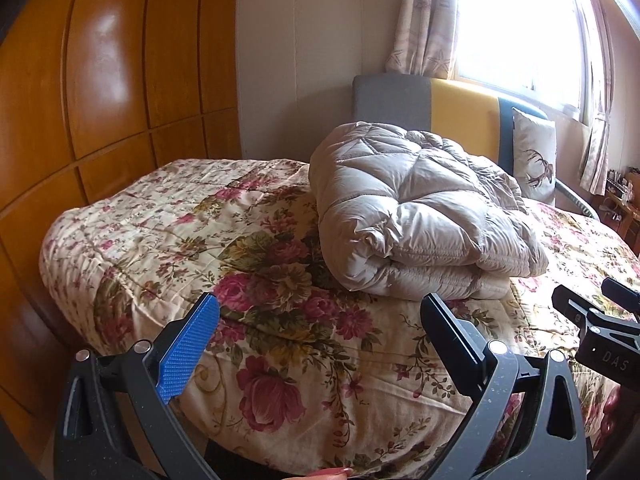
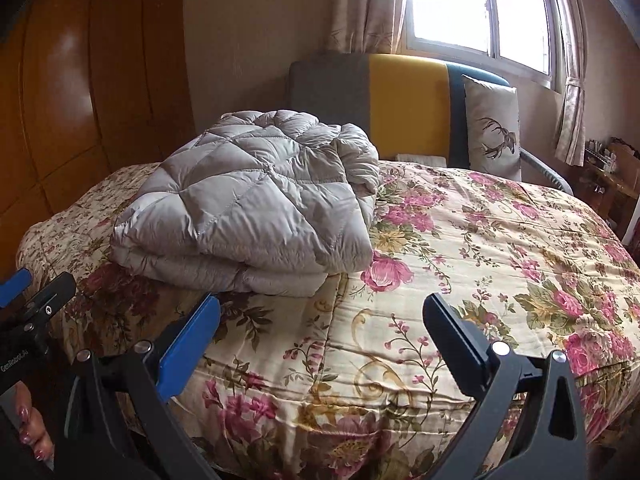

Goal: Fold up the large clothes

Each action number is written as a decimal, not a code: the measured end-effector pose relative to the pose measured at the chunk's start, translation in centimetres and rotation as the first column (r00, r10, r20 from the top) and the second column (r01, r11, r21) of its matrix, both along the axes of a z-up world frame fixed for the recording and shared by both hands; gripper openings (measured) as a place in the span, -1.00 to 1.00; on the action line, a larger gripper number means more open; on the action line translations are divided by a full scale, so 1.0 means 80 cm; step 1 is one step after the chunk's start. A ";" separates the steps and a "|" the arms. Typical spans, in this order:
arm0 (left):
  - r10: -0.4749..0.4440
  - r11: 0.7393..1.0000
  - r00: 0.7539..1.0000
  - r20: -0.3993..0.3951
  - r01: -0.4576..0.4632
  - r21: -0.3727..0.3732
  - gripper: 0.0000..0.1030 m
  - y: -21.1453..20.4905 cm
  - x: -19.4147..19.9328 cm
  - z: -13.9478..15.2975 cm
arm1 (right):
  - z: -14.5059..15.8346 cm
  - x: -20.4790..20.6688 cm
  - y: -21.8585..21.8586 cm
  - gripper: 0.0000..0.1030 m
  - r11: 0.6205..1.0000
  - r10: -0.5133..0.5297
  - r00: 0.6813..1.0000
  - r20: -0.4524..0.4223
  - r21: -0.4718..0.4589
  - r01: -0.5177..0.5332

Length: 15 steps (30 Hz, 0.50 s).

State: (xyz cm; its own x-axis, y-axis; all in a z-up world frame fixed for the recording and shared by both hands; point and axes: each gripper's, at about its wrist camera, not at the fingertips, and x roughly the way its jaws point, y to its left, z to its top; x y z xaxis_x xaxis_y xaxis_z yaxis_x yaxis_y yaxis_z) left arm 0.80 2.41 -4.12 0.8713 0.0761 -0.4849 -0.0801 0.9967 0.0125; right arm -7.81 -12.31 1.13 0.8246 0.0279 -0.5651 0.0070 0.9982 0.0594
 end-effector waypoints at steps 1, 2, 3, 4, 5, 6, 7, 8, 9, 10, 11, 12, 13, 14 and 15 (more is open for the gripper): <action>0.002 1.000 1.000 -0.003 -0.002 -0.002 0.94 0.000 0.000 0.000 | 0.000 0.000 0.000 0.96 1.000 -0.001 1.000 -0.002 0.002 0.001; 0.003 1.000 1.000 -0.005 -0.003 -0.004 0.94 0.002 0.001 -0.001 | -0.001 0.000 0.000 0.96 1.000 0.000 1.000 -0.003 0.004 0.000; 0.005 1.000 1.000 -0.006 -0.005 -0.005 0.94 0.002 0.001 -0.001 | -0.001 0.000 0.000 0.96 1.000 -0.001 1.000 -0.003 0.004 0.001; 0.006 1.000 1.000 -0.007 -0.006 -0.005 0.94 0.002 0.001 -0.002 | -0.001 0.000 0.001 0.96 1.000 0.000 1.000 -0.004 0.004 0.000; 0.007 1.000 1.000 -0.007 -0.008 -0.005 0.94 0.002 0.001 -0.002 | -0.001 0.000 0.002 0.96 1.000 0.002 1.000 -0.004 0.003 -0.002; 0.008 1.000 1.000 -0.006 -0.008 -0.005 0.94 0.002 0.001 -0.002 | -0.001 0.000 0.002 0.96 1.000 0.003 1.000 -0.002 0.001 -0.003; 0.007 1.000 1.000 -0.006 -0.007 -0.005 0.94 0.003 0.001 -0.002 | 0.000 0.000 0.003 0.96 1.000 0.003 1.000 0.000 -0.001 -0.003; 0.007 1.000 1.000 -0.006 -0.007 -0.005 0.94 0.003 0.001 -0.003 | -0.001 0.000 0.003 0.96 1.000 0.002 1.000 0.000 -0.002 -0.002; 0.007 1.000 1.000 -0.006 -0.007 -0.005 0.94 0.003 0.001 -0.003 | -0.001 0.000 0.003 0.96 1.000 0.002 1.000 -0.002 -0.001 -0.002; 0.007 1.000 1.000 -0.007 -0.007 -0.006 0.94 0.003 0.002 -0.003 | -0.001 0.001 0.003 0.96 1.000 0.003 1.000 -0.004 0.001 -0.003; 0.007 1.000 1.000 -0.008 -0.007 -0.006 0.94 0.003 0.002 -0.003 | -0.002 0.001 0.002 0.96 1.000 0.003 1.000 -0.004 0.004 -0.003; 0.007 1.000 1.000 -0.009 -0.007 -0.005 0.94 0.003 0.002 -0.003 | -0.002 0.001 0.002 0.96 1.000 0.003 1.000 -0.004 0.004 -0.003; 0.008 1.000 1.000 -0.011 -0.008 -0.005 0.94 0.003 0.002 -0.004 | -0.002 0.001 0.002 0.96 1.000 0.002 1.000 -0.006 0.003 -0.002; 0.008 1.000 1.000 -0.011 -0.008 -0.005 0.94 0.004 0.002 -0.005 | -0.002 0.001 0.003 0.96 1.000 0.003 1.000 -0.006 0.002 -0.003; 0.010 1.000 1.000 -0.013 -0.010 -0.006 0.94 0.004 0.001 -0.005 | -0.002 0.001 0.003 0.96 1.000 0.004 1.000 -0.004 0.003 -0.004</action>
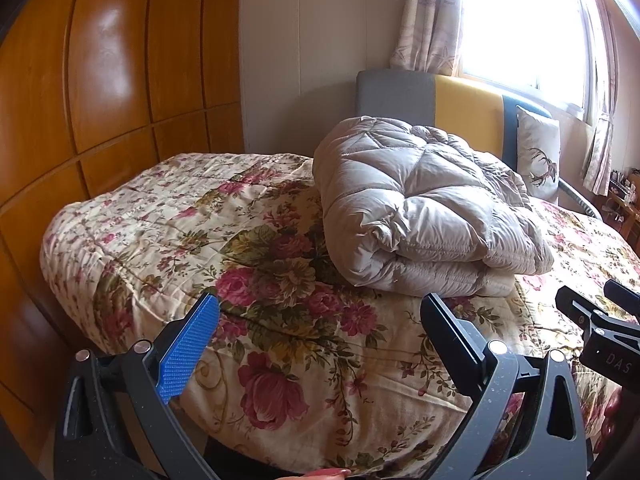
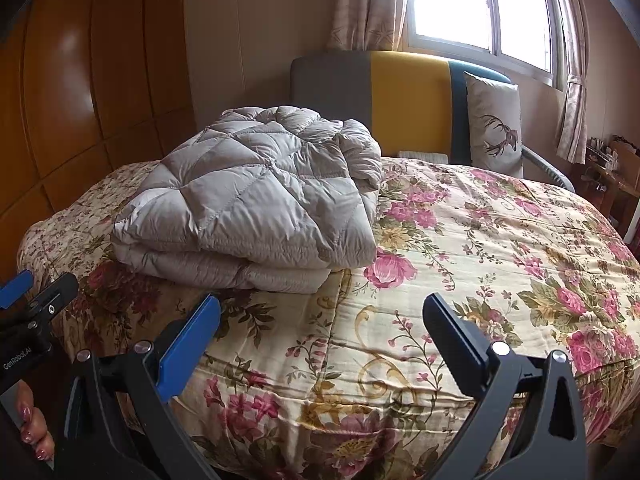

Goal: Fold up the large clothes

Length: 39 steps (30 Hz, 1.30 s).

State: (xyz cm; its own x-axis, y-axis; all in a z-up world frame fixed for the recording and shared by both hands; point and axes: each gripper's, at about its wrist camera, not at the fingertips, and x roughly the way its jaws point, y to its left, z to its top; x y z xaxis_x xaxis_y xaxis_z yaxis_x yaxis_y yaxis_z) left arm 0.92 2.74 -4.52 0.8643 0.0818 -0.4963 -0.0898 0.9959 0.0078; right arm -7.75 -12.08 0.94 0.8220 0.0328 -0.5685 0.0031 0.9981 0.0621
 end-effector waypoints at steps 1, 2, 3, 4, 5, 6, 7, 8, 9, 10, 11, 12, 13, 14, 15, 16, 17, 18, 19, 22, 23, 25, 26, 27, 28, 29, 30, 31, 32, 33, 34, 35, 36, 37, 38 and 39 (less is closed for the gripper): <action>0.002 1.000 1.000 -0.002 -0.002 0.000 0.94 0.000 0.000 -0.001 | 0.000 0.000 0.000 0.96 1.000 0.002 1.000 0.001 0.000 -0.002; 0.003 1.000 1.000 -0.003 -0.003 -0.001 0.94 0.000 0.001 -0.001 | 0.000 0.000 0.000 0.96 1.000 0.003 1.000 0.002 -0.001 -0.003; 0.005 1.000 1.000 -0.005 -0.005 0.000 0.94 0.000 0.001 -0.002 | 0.000 0.000 0.001 0.96 1.000 0.003 1.000 0.003 -0.001 -0.003; 0.007 1.000 1.000 -0.007 -0.007 -0.001 0.94 0.000 0.001 -0.002 | -0.001 0.000 0.002 0.96 1.000 0.004 1.000 0.003 -0.001 -0.004; 0.009 1.000 1.000 -0.009 -0.009 -0.001 0.94 0.000 0.001 -0.003 | -0.001 0.001 0.002 0.96 1.000 0.005 1.000 0.002 -0.001 -0.005; 0.010 1.000 1.000 -0.010 -0.010 -0.002 0.94 0.001 0.001 -0.003 | -0.001 0.001 0.001 0.96 1.000 0.006 1.000 0.001 -0.001 -0.006; 0.011 1.000 1.000 -0.012 -0.011 -0.003 0.94 0.001 0.001 -0.004 | -0.002 0.001 0.001 0.96 1.000 0.006 1.000 0.000 0.000 -0.006; 0.012 1.000 1.000 -0.013 -0.012 -0.004 0.94 0.001 0.002 -0.004 | -0.002 0.001 0.001 0.96 1.000 0.007 1.000 0.000 0.001 -0.007; 0.015 1.000 1.000 -0.014 -0.015 -0.004 0.94 0.001 0.001 -0.004 | -0.002 0.001 0.001 0.96 1.000 0.008 1.000 -0.001 0.001 -0.008; 0.015 1.000 1.000 -0.015 -0.015 -0.005 0.94 0.001 0.002 -0.005 | -0.002 0.002 0.001 0.96 1.000 0.008 1.000 -0.002 0.000 -0.008; 0.016 1.000 1.000 -0.015 -0.016 -0.006 0.94 0.001 0.002 -0.005 | -0.003 0.002 0.002 0.96 1.000 0.008 1.000 -0.002 -0.001 -0.008; 0.017 1.000 1.000 -0.015 -0.017 -0.005 0.94 0.001 0.002 -0.005 | -0.002 0.002 0.002 0.96 1.000 0.009 1.000 -0.001 0.001 -0.009; 0.017 1.000 1.000 -0.015 -0.017 -0.006 0.94 0.002 0.002 -0.005 | -0.003 0.002 0.002 0.96 1.000 0.011 1.000 -0.002 0.003 -0.011; 0.016 1.000 1.000 -0.014 -0.016 -0.006 0.94 0.002 0.002 -0.005 | -0.003 0.002 0.002 0.96 1.000 0.011 1.000 -0.004 0.003 -0.011; 0.016 1.000 1.000 -0.015 -0.016 -0.006 0.94 0.002 0.002 -0.005 | -0.003 0.003 0.002 0.96 1.000 0.011 1.000 -0.004 0.002 -0.011; 0.016 1.000 1.000 -0.016 -0.016 -0.006 0.94 0.002 0.003 -0.006 | -0.004 0.002 0.003 0.96 1.000 0.011 1.000 -0.003 0.003 -0.011; 0.015 1.000 1.000 -0.015 -0.015 -0.007 0.94 0.002 0.003 -0.005 | -0.004 0.003 0.003 0.96 1.000 0.012 1.000 -0.004 0.003 -0.012; 0.016 1.000 1.000 -0.016 -0.016 -0.008 0.94 0.003 0.003 -0.006 | -0.004 0.003 0.003 0.96 1.000 0.014 1.000 -0.007 0.003 -0.014; 0.017 1.000 1.000 -0.018 -0.017 -0.008 0.94 0.002 0.002 -0.006 | -0.004 0.003 0.003 0.96 1.000 0.015 1.000 -0.008 0.003 -0.015; 0.018 1.000 1.000 -0.019 -0.018 -0.008 0.94 0.002 0.001 -0.007 | -0.005 0.003 0.004 0.96 1.000 0.018 1.000 -0.008 0.003 -0.018; 0.018 1.000 1.000 -0.020 -0.018 -0.008 0.94 0.002 0.002 -0.007 | -0.005 0.003 0.004 0.96 1.000 0.018 1.000 -0.008 0.003 -0.018; 0.018 1.000 1.000 -0.019 -0.018 -0.009 0.94 0.002 0.001 -0.007 | -0.005 0.004 0.004 0.96 1.000 0.019 1.000 -0.006 0.004 -0.019; 0.018 1.000 1.000 -0.020 -0.018 -0.008 0.94 0.002 0.001 -0.008 | -0.005 0.004 0.005 0.96 1.000 0.018 1.000 -0.007 0.004 -0.018; 0.018 1.000 1.000 -0.020 -0.018 -0.009 0.94 0.002 0.001 -0.007 | -0.005 0.004 0.004 0.96 1.000 0.018 1.000 -0.006 0.005 -0.018; 0.018 1.000 1.000 -0.019 -0.018 -0.009 0.94 0.002 0.001 -0.007 | -0.005 0.004 0.004 0.96 1.000 0.017 1.000 -0.005 0.006 -0.017; 0.018 1.000 1.000 -0.020 -0.018 -0.008 0.94 0.002 0.001 -0.007 | -0.005 0.004 0.004 0.96 1.000 0.019 1.000 -0.007 0.005 -0.019; 0.019 1.000 1.000 -0.021 -0.019 -0.008 0.94 0.002 0.001 -0.007 | -0.005 0.004 0.004 0.96 1.000 0.019 1.000 -0.010 0.005 -0.019; 0.019 1.000 1.000 -0.020 -0.019 -0.009 0.94 0.002 0.001 -0.007 | -0.006 0.005 0.004 0.96 1.000 0.020 1.000 -0.010 0.005 -0.020; 0.019 1.000 1.000 -0.020 -0.019 -0.010 0.94 0.002 0.001 -0.008 | -0.006 0.005 0.005 0.96 1.000 0.020 1.000 -0.010 0.006 -0.020; 0.018 1.000 1.000 -0.021 -0.018 -0.009 0.94 0.002 0.002 -0.008 | -0.006 0.005 0.005 0.96 1.000 0.020 1.000 -0.012 0.006 -0.020; 0.018 1.000 1.000 -0.022 -0.019 -0.009 0.94 0.003 0.002 -0.008 | -0.006 0.005 0.005 0.96 1.000 0.021 1.000 -0.014 0.006 -0.021; 0.019 1.000 1.000 -0.022 -0.019 -0.010 0.94 0.002 0.002 -0.008 | -0.006 0.005 0.006 0.96 1.000 0.022 1.000 -0.014 0.006 -0.022; 0.018 1.000 1.000 -0.022 -0.018 -0.010 0.94 0.002 0.002 -0.008 | -0.006 0.005 0.006 0.96 1.000 0.022 1.000 -0.012 0.007 -0.022; 0.018 1.000 1.000 -0.023 -0.019 -0.011 0.94 0.002 0.002 -0.008 | -0.006 0.005 0.006 0.96 1.000 0.023 1.000 -0.013 0.007 -0.023; 0.020 1.000 1.000 -0.024 -0.020 -0.012 0.94 0.002 0.001 -0.009 | -0.006 0.005 0.006 0.96 1.000 0.023 1.000 -0.014 0.007 -0.023; 0.021 1.000 0.999 -0.025 -0.021 -0.012 0.94 0.002 0.001 -0.009 | -0.006 0.005 0.006 0.96 1.000 0.022 1.000 -0.014 0.009 -0.022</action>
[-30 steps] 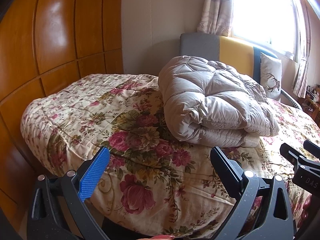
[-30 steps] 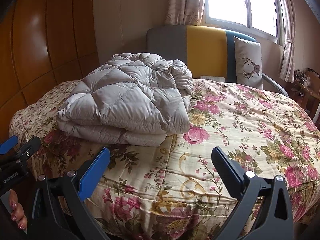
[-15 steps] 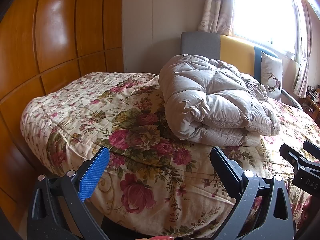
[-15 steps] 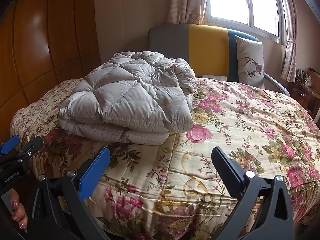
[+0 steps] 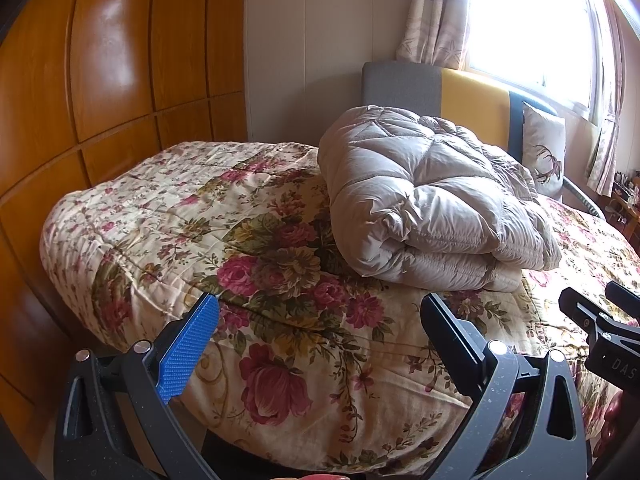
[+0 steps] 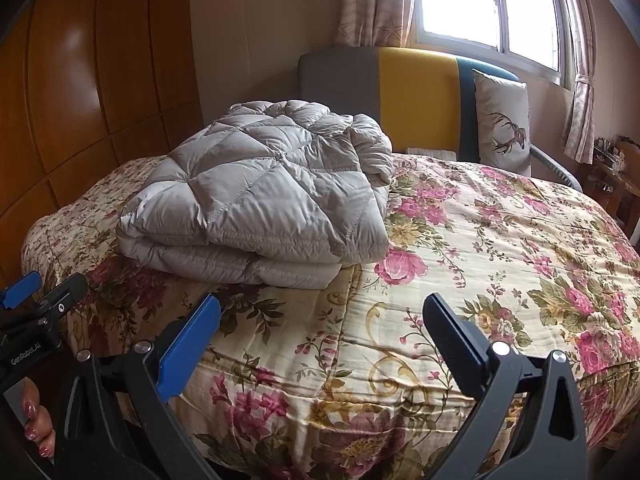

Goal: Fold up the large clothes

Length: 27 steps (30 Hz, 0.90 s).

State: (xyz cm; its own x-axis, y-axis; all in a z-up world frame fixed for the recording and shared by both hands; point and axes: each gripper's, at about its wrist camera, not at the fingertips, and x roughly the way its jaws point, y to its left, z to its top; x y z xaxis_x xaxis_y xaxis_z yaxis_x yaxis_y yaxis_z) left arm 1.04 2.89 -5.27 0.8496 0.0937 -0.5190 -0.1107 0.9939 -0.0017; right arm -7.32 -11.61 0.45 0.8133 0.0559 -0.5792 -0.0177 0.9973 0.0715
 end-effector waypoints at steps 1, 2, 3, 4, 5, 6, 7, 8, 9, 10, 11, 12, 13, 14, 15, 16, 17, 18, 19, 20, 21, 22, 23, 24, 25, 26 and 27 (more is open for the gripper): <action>0.000 1.000 1.000 -0.001 0.000 0.000 0.94 0.000 0.000 0.000 | 0.000 0.000 0.000 0.96 1.000 -0.001 1.000 0.001 0.003 0.001; 0.000 1.000 1.000 -0.002 0.000 0.000 0.94 0.000 0.000 -0.001 | 0.000 0.000 0.000 0.96 1.000 0.000 1.000 -0.001 0.006 0.000; 0.000 1.000 1.000 -0.002 0.000 0.000 0.94 0.000 0.000 -0.001 | 0.000 0.001 -0.001 0.96 1.000 0.001 1.000 -0.002 0.008 -0.001; 0.000 1.000 1.000 -0.002 0.000 0.000 0.94 0.000 0.000 -0.001 | 0.000 0.001 -0.001 0.96 1.000 0.000 1.000 -0.001 0.009 0.000; -0.001 1.000 1.000 -0.002 0.001 0.000 0.94 0.000 0.001 0.000 | 0.000 0.001 0.000 0.96 1.000 0.001 1.000 0.000 0.008 -0.001; 0.000 1.000 1.000 -0.002 0.000 0.000 0.94 0.000 0.000 0.000 | 0.000 0.001 0.000 0.96 1.000 0.002 1.000 -0.002 0.006 -0.002; 0.000 1.000 1.000 -0.003 0.000 0.000 0.94 0.000 0.000 -0.001 | 0.000 0.001 0.001 0.96 1.000 0.003 1.000 -0.003 0.005 -0.003; 0.000 1.000 1.000 -0.003 0.000 0.000 0.94 0.000 0.000 0.000 | 0.000 0.001 0.001 0.96 1.000 0.004 1.000 -0.002 0.005 -0.004; -0.001 1.000 1.000 -0.006 0.001 0.000 0.94 0.000 0.000 -0.001 | 0.000 0.001 0.001 0.96 1.000 0.005 1.000 -0.003 0.005 -0.005; 0.000 1.000 1.000 -0.008 0.000 0.000 0.94 0.000 0.000 -0.002 | -0.001 0.002 0.001 0.96 1.000 0.007 1.000 -0.005 0.005 -0.007; 0.000 1.000 1.000 -0.010 0.000 0.002 0.94 -0.001 0.000 -0.003 | -0.001 0.002 0.002 0.96 1.000 0.007 1.000 -0.008 0.005 -0.007; 0.000 1.000 1.000 -0.013 0.000 0.003 0.94 -0.001 0.001 -0.003 | -0.001 0.002 0.002 0.96 1.000 0.007 1.000 -0.008 0.006 -0.007; 0.000 1.000 1.000 -0.016 0.000 0.004 0.94 0.000 0.002 -0.004 | -0.001 0.002 0.002 0.96 1.000 0.008 1.000 -0.008 0.007 -0.008; -0.001 1.000 1.000 -0.019 0.001 0.004 0.94 0.000 0.003 -0.004 | -0.002 0.003 0.002 0.96 1.000 0.009 1.000 -0.010 0.009 -0.009; -0.001 1.000 1.000 -0.021 0.001 0.004 0.94 0.000 0.003 -0.005 | -0.002 0.003 0.002 0.96 1.000 0.010 1.000 -0.012 0.010 -0.010; 0.000 1.000 1.000 -0.022 0.000 0.004 0.94 0.001 0.004 -0.005 | -0.002 0.003 0.001 0.96 1.000 0.009 1.000 -0.012 0.012 -0.009; 0.002 1.000 1.000 -0.025 -0.001 0.005 0.94 0.001 0.003 -0.006 | -0.002 0.003 0.001 0.96 1.000 0.010 1.000 -0.012 0.014 -0.009; 0.001 1.000 1.000 -0.026 0.000 0.005 0.94 0.001 0.004 -0.006 | -0.003 0.003 0.001 0.96 1.000 0.011 1.000 -0.015 0.014 -0.010; 0.001 1.000 1.000 -0.026 -0.001 0.006 0.94 0.001 0.004 -0.006 | -0.003 0.003 0.001 0.96 1.000 0.011 1.000 -0.016 0.014 -0.011; 0.001 1.000 1.000 -0.027 -0.001 0.008 0.94 0.001 0.003 -0.006 | -0.003 0.003 0.001 0.96 1.000 0.011 1.000 -0.015 0.016 -0.011; 0.000 1.000 1.000 -0.028 0.001 0.007 0.94 0.002 0.005 -0.006 | -0.003 0.003 0.001 0.96 1.000 0.012 1.000 -0.015 0.016 -0.012; -0.001 1.000 1.000 -0.028 0.001 0.006 0.94 0.002 0.005 -0.005 | -0.004 0.004 0.001 0.96 1.000 0.013 1.000 -0.017 0.015 -0.013; -0.003 1.000 1.000 -0.029 0.003 0.006 0.94 0.002 0.004 -0.006 | -0.004 0.004 0.002 0.96 1.000 0.014 1.000 -0.019 0.013 -0.014; -0.008 1.000 0.999 -0.034 0.008 0.007 0.94 0.002 0.006 -0.006 | -0.005 0.004 0.002 0.96 1.000 0.014 1.000 -0.018 0.013 -0.014; -0.013 1.000 0.999 -0.041 0.014 0.008 0.94 0.002 0.007 -0.006 | -0.005 0.004 0.002 0.96 1.000 0.015 1.000 -0.019 0.014 -0.015; -0.022 1.000 0.999 -0.049 0.022 0.009 0.94 0.002 0.007 -0.007 | -0.005 0.004 0.003 0.96 1.000 0.017 1.000 -0.022 0.014 -0.016; -0.025 1.000 0.998 -0.053 0.025 0.010 0.94 0.001 0.008 -0.008 | -0.006 0.005 0.003 0.96 1.000 0.017 1.000 -0.023 0.013 -0.017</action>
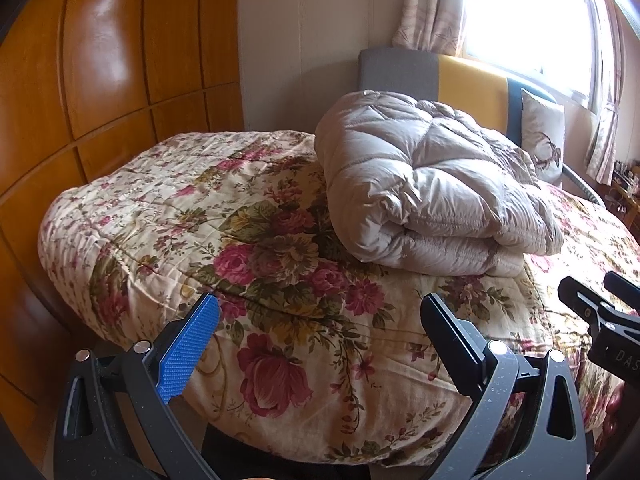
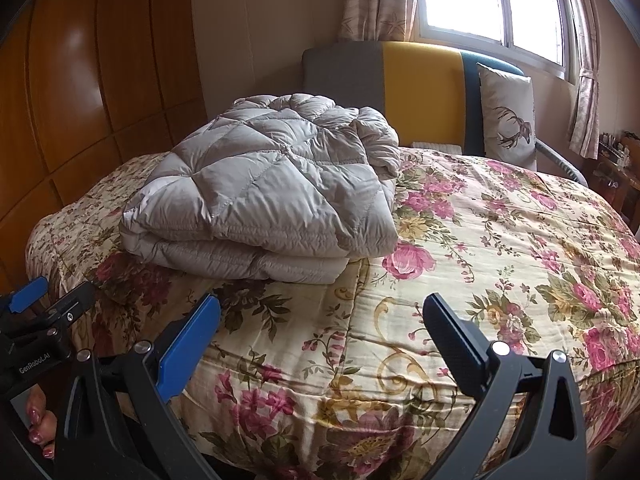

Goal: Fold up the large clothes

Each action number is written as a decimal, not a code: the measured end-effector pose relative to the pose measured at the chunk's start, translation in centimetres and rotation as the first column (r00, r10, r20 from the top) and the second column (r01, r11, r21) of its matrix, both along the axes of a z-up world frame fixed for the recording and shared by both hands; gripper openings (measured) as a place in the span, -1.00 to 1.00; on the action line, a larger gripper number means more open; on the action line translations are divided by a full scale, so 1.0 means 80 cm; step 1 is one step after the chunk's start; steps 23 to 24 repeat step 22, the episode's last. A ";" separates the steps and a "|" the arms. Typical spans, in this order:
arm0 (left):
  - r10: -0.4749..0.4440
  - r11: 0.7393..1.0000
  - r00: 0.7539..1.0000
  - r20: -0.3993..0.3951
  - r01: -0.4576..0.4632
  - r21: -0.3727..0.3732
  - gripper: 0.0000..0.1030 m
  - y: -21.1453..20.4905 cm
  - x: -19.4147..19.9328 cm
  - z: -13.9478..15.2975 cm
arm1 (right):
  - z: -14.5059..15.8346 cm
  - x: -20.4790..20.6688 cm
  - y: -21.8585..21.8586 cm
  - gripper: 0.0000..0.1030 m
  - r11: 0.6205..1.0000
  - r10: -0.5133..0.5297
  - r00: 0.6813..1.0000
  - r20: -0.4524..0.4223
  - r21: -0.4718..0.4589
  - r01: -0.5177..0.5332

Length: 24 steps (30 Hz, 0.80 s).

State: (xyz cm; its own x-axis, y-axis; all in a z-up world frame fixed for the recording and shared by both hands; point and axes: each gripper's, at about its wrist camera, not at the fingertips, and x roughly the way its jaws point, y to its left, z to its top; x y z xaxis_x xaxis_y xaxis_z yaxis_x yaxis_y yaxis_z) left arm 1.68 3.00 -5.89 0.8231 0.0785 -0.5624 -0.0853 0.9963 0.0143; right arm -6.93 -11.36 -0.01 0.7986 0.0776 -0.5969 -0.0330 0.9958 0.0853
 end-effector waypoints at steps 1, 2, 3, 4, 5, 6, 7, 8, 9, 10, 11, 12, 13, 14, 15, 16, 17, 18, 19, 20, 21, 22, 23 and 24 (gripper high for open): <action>-0.001 1.000 1.000 -0.003 0.001 0.001 0.94 0.000 0.001 -0.001 | 0.000 0.000 0.000 0.96 1.000 0.000 1.000 0.001 0.000 0.000; 0.001 1.000 1.000 -0.004 -0.001 0.002 0.94 0.000 0.000 -0.001 | 0.000 0.000 0.000 0.96 1.000 0.000 1.000 0.000 0.000 0.000; 0.002 1.000 1.000 -0.003 -0.002 0.001 0.94 0.000 0.000 -0.001 | -0.001 0.001 0.001 0.96 1.000 0.001 1.000 -0.002 -0.001 -0.001; 0.003 1.000 1.000 -0.001 -0.003 0.000 0.94 0.000 0.000 -0.001 | -0.001 0.001 0.001 0.96 1.000 0.001 1.000 -0.002 -0.001 -0.001; 0.001 1.000 1.000 0.000 -0.001 -0.003 0.94 0.001 0.000 -0.001 | -0.001 0.000 0.000 0.96 1.000 0.001 1.000 -0.002 0.000 -0.001; -0.004 1.000 1.000 0.004 0.004 -0.008 0.94 0.001 -0.001 -0.001 | -0.001 0.001 0.000 0.96 1.000 0.001 1.000 -0.004 0.001 -0.001; -0.004 1.000 1.000 0.008 0.004 -0.007 0.94 0.001 -0.001 -0.001 | -0.001 0.001 0.000 0.96 1.000 0.002 1.000 -0.006 0.002 -0.002; -0.003 1.000 1.000 0.010 0.003 -0.001 0.94 0.000 -0.001 0.000 | -0.002 0.001 0.000 0.96 1.000 0.002 1.000 -0.007 0.003 -0.002; -0.007 1.000 1.000 0.013 0.007 0.004 0.94 -0.001 -0.002 0.000 | -0.002 0.001 0.000 0.96 1.000 0.001 1.000 -0.007 0.004 -0.001; -0.008 1.000 1.000 0.016 0.007 0.007 0.94 -0.002 -0.003 0.001 | -0.002 0.001 -0.001 0.96 1.000 0.003 1.000 -0.008 0.003 -0.002; -0.007 1.000 1.000 0.018 0.007 0.011 0.94 -0.003 -0.003 0.001 | -0.003 0.002 -0.001 0.96 1.000 0.003 1.000 -0.010 0.002 -0.003; -0.007 1.000 1.000 0.020 0.007 0.018 0.94 -0.004 -0.004 0.002 | -0.003 0.002 -0.001 0.96 1.000 0.002 1.000 -0.010 0.002 -0.002; -0.007 1.000 1.000 0.019 0.007 0.022 0.94 -0.005 -0.003 0.002 | -0.004 0.002 -0.001 0.96 1.000 0.001 1.000 -0.011 0.003 -0.001; -0.005 1.000 1.000 0.018 0.004 0.030 0.94 -0.006 -0.003 0.001 | -0.005 0.003 -0.002 0.96 1.000 0.001 1.000 -0.013 0.004 -0.001; -0.003 0.999 1.000 0.016 0.002 0.034 0.94 -0.007 -0.002 0.001 | -0.006 0.004 -0.002 0.96 1.000 0.001 1.000 -0.016 0.005 -0.001; -0.002 0.999 1.000 0.012 0.001 0.033 0.94 -0.006 -0.002 0.001 | -0.006 0.005 -0.002 0.96 1.000 0.001 1.000 -0.018 0.006 -0.001; -0.002 0.999 1.000 0.007 0.002 0.032 0.94 -0.006 -0.001 0.000 | -0.007 0.006 -0.002 0.96 1.000 0.000 1.000 -0.019 0.007 0.000; -0.004 1.000 1.000 0.002 0.004 0.031 0.94 -0.006 0.000 -0.001 | -0.008 0.007 -0.002 0.96 1.000 0.000 1.000 -0.021 0.008 0.000; -0.007 1.000 1.000 -0.006 0.007 0.029 0.94 -0.006 0.001 -0.002 | -0.009 0.008 -0.003 0.96 1.000 0.000 1.000 -0.024 0.008 0.000; -0.009 1.000 1.000 -0.017 0.009 0.026 0.94 -0.005 0.003 -0.004 | -0.009 0.009 -0.003 0.96 1.000 0.000 1.000 -0.026 0.010 0.000; -0.008 1.000 1.000 -0.026 0.009 0.024 0.94 -0.005 0.005 -0.006 | -0.010 0.011 -0.004 0.96 1.000 -0.001 1.000 -0.028 0.011 0.001; -0.007 1.000 0.999 -0.037 0.008 0.020 0.94 -0.004 0.006 -0.008 | -0.011 0.012 -0.005 0.96 1.000 -0.002 1.000 -0.030 0.010 0.002; -0.007 1.000 0.999 -0.037 0.008 0.020 0.94 -0.004 0.006 -0.008 | -0.011 0.012 -0.005 0.96 1.000 -0.002 1.000 -0.030 0.010 0.002; -0.007 1.000 0.999 -0.037 0.008 0.020 0.94 -0.004 0.006 -0.008 | -0.011 0.012 -0.005 0.96 1.000 -0.002 1.000 -0.030 0.010 0.002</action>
